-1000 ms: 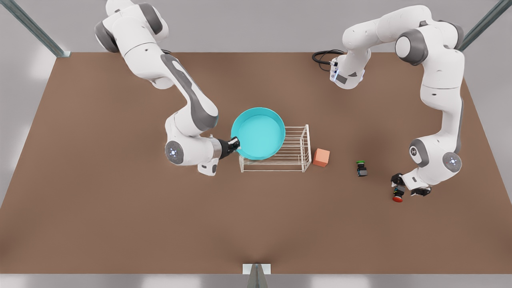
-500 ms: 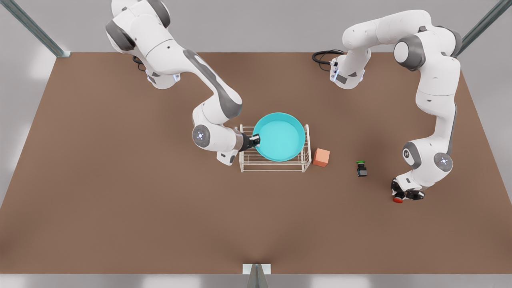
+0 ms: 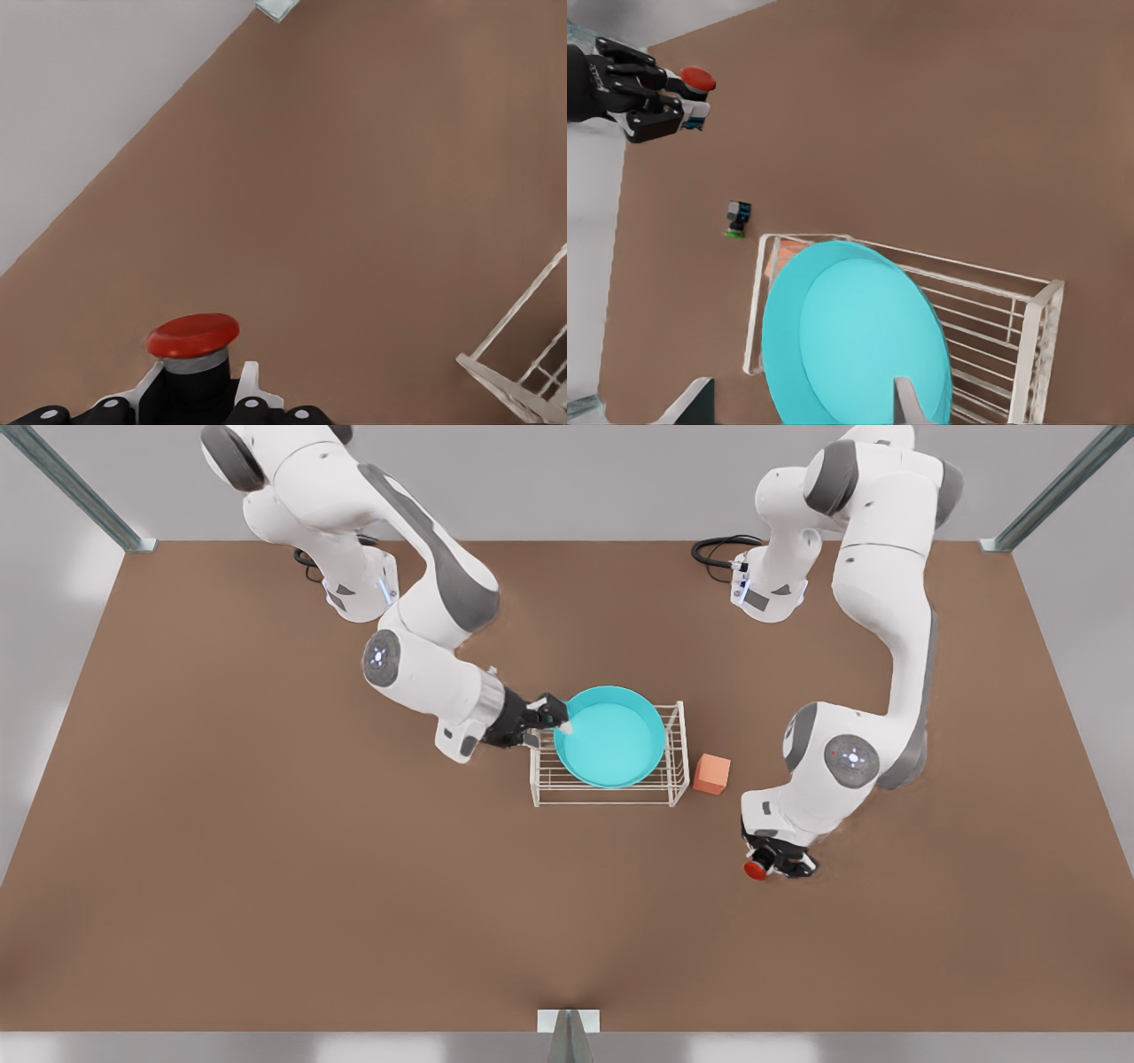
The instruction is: Place the plate on the shelf with right arm and place the red button switch in the plate with left arm
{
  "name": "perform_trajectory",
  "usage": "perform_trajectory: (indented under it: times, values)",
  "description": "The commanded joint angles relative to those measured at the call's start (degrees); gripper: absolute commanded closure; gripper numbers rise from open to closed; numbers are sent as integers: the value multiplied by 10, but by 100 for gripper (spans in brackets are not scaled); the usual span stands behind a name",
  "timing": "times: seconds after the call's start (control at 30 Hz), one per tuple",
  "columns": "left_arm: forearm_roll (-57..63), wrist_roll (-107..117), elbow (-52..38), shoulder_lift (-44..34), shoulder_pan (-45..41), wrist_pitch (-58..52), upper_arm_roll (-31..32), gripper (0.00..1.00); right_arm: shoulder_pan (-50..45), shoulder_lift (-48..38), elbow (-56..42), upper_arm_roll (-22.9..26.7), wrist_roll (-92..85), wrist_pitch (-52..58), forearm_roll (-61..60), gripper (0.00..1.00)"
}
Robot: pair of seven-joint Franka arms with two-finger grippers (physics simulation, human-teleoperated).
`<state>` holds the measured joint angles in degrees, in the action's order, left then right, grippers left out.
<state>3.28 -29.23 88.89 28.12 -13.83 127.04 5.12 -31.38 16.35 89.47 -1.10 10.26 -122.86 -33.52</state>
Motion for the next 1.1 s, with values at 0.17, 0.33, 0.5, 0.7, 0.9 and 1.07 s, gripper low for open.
perform_trajectory:
  times: [0.17,0.33,0.5,0.7,0.9,1.07]
  values:
    - [-5,790,-23,-43,-114,-245,88,57,27,-34,-75,292,-160,389,305,0]
    - [1,874,106,-97,-140,-162,119,56,44,-113,88,292,-90,293,308,0]
    - [7,874,132,-97,-146,-131,119,0,43,-104,75,291,-91,300,319,0]
    - [39,492,-70,-112,5,-394,100,0,43,-104,75,291,-91,300,319,0]
    - [-65,272,40,-238,82,-363,-36,0,43,-104,75,291,-92,300,319,0]
    - [-50,267,-60,-162,88,-366,-25,0,43,-103,75,291,-91,300,320,0]
